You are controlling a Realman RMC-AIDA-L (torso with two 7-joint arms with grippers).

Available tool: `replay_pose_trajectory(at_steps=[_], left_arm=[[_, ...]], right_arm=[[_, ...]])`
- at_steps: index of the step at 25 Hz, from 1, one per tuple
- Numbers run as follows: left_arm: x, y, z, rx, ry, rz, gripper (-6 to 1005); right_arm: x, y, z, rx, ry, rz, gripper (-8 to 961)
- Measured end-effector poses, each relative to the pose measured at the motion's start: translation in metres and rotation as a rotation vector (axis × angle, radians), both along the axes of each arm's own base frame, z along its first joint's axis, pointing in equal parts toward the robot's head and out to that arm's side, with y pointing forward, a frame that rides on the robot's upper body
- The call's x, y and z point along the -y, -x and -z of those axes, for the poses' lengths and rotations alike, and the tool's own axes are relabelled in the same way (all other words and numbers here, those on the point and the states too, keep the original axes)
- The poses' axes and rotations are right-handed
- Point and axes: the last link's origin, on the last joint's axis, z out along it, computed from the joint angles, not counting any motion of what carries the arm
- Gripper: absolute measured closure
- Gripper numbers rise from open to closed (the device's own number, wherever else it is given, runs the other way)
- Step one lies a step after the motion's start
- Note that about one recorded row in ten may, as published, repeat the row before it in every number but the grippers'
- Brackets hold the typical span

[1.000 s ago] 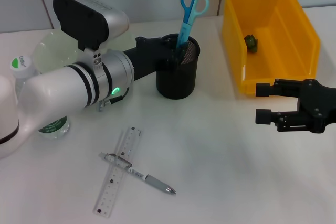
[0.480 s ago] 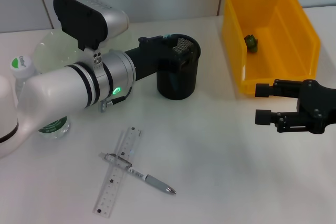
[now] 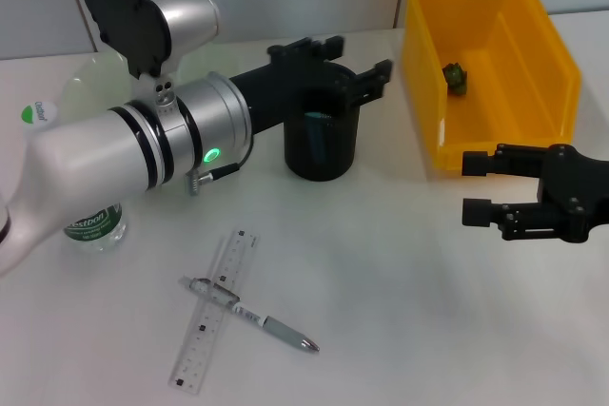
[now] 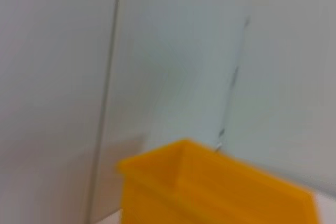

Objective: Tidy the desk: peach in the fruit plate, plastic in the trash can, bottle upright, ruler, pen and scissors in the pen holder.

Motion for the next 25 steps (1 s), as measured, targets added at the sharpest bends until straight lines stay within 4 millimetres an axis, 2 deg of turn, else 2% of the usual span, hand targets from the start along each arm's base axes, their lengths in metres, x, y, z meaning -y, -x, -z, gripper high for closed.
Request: replay_pose_trajectory(at_steps=[1, 5, 10, 14, 16, 19, 21, 25], left_arm=[[0.0, 0.0, 0.0, 0.0, 0.0, 0.0, 305], [0.028, -0.025, -0.016, 0.116, 0.117, 0.173, 306], [0.047, -0.029, -0.032, 0.144, 0.256, 0.253, 306], [0.055, -0.019, -0.042, 0.109, 0.345, 0.222, 306], [0.063, -0.001, -0.057, 0.12, 0.412, 0.169, 307], [0.065, 0.005, -0.061, 0.132, 0.424, 0.154, 307], [0.075, 0.028, -0.083, 0.173, 0.453, 0.117, 307], [0.083, 0.039, -0.088, 0.166, 0.481, 0.108, 307]], right_arm=[[0.0, 0.0, 0.0, -0.001, 0.0, 0.0, 148], [0.0, 0.0, 0.0, -0.003, -0.002, -0.001, 148], [0.002, 0.001, -0.003, -0.017, -0.002, -0.007, 148], [0.004, 0.0, -0.008, -0.03, -0.013, -0.007, 148], [0.006, -0.002, -0.013, -0.036, -0.014, -0.003, 148], [0.007, -0.004, -0.016, -0.033, -0.011, 0.004, 148], [0.009, -0.007, -0.02, -0.03, -0.006, 0.015, 148], [0.012, -0.012, -0.028, -0.036, -0.009, 0.034, 148]])
